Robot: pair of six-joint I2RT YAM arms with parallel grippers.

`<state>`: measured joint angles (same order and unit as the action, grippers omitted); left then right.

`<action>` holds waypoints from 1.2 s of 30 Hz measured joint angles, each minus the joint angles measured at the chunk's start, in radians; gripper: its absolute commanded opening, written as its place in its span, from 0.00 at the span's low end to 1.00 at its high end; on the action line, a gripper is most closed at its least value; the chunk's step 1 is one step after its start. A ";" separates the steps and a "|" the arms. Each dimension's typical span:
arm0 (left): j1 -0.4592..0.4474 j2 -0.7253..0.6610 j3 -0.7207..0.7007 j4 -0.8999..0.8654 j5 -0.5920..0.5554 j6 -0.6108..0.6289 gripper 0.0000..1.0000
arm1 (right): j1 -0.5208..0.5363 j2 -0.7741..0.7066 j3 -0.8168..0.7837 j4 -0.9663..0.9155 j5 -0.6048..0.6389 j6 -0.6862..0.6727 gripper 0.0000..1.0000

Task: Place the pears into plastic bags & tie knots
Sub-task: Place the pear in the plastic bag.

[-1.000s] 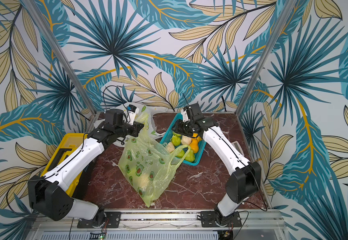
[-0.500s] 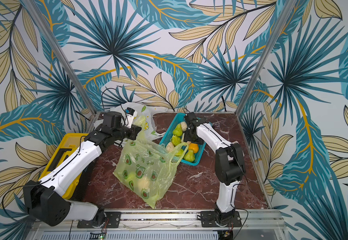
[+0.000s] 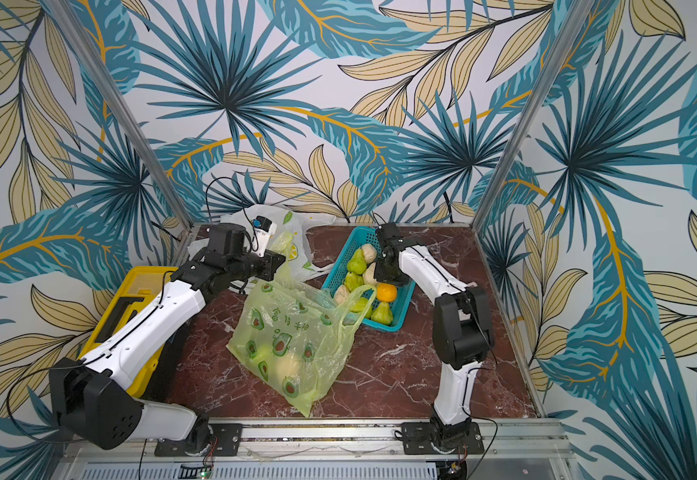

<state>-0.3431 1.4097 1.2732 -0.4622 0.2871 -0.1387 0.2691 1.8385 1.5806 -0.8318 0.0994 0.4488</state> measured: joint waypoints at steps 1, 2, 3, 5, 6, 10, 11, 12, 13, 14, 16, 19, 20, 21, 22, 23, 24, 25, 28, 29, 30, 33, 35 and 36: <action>0.000 0.004 0.003 0.000 0.003 -0.004 0.06 | 0.005 -0.048 0.006 -0.002 -0.019 0.000 0.29; -0.001 0.007 0.007 0.000 0.008 -0.008 0.06 | 0.014 -0.090 0.013 -0.001 -0.039 0.003 0.29; -0.003 0.011 0.014 -0.001 0.011 -0.010 0.06 | 0.031 -0.134 0.022 0.007 -0.063 0.009 0.29; -0.010 0.021 0.031 -0.002 0.014 -0.016 0.06 | 0.089 -0.198 0.039 0.042 -0.112 0.036 0.27; -0.013 0.025 0.040 -0.001 0.015 -0.019 0.06 | 0.129 -0.219 0.046 0.072 -0.140 0.056 0.27; -0.029 0.031 0.064 -0.002 0.024 -0.031 0.06 | 0.303 -0.204 0.053 0.239 -0.227 0.161 0.26; -0.030 0.032 0.069 -0.002 0.025 -0.033 0.06 | 0.332 -0.182 0.053 0.274 -0.237 0.185 0.26; -0.032 0.032 0.073 -0.002 0.027 -0.034 0.06 | 0.356 -0.156 0.053 0.305 -0.242 0.210 0.26; -0.034 0.032 0.076 -0.001 0.029 -0.035 0.06 | 0.373 -0.126 0.052 0.332 -0.245 0.236 0.25; -0.034 0.032 0.077 -0.001 0.031 -0.035 0.06 | 0.384 -0.101 0.044 0.358 -0.246 0.257 0.25; -0.035 0.032 0.078 -0.001 0.033 -0.036 0.06 | 0.398 -0.064 0.000 0.408 -0.247 0.299 0.26; -0.035 0.039 0.079 -0.001 0.034 -0.035 0.06 | 0.406 -0.043 -0.069 0.422 -0.251 0.333 0.27; -0.035 0.044 0.080 -0.001 0.035 -0.034 0.06 | 0.406 -0.043 -0.084 0.422 -0.251 0.337 0.28; -0.035 0.051 0.082 -0.001 0.035 -0.034 0.06 | 0.406 -0.043 -0.091 0.414 -0.252 0.338 0.29; -0.035 0.059 0.084 0.000 0.035 -0.034 0.06 | 0.407 -0.043 -0.092 0.407 -0.254 0.337 0.32; -0.035 0.069 0.086 0.000 0.035 -0.034 0.06 | 0.407 -0.044 -0.089 0.404 -0.259 0.336 0.35; -0.035 0.078 0.087 0.002 0.035 -0.034 0.06 | 0.407 -0.046 -0.082 0.396 -0.269 0.336 0.37; -0.035 0.086 0.087 0.002 0.035 -0.034 0.06 | 0.407 -0.048 -0.073 0.388 -0.280 0.337 0.39; -0.035 0.103 0.087 0.002 0.034 -0.034 0.06 | 0.415 -0.054 -0.048 0.381 -0.308 0.351 0.52; -0.035 0.105 0.087 0.002 0.033 -0.034 0.06 | 0.421 -0.055 -0.045 0.381 -0.319 0.358 0.58; -0.035 0.105 0.087 0.002 0.031 -0.035 0.06 | 0.428 -0.052 -0.042 0.381 -0.332 0.362 0.64; -0.035 0.101 0.087 0.006 0.029 -0.035 0.06 | 0.444 -0.034 -0.027 0.380 -0.381 0.370 0.75; -0.032 0.099 0.087 0.007 0.027 -0.035 0.06 | 0.448 -0.022 -0.008 0.360 -0.396 0.357 0.76; -0.030 0.097 0.085 0.010 0.027 -0.035 0.06 | 0.447 -0.020 0.005 0.340 -0.396 0.343 0.76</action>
<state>-0.3733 1.5066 1.3582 -0.4526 0.3138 -0.1741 0.7158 1.8183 1.5852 -0.4915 -0.2970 0.7918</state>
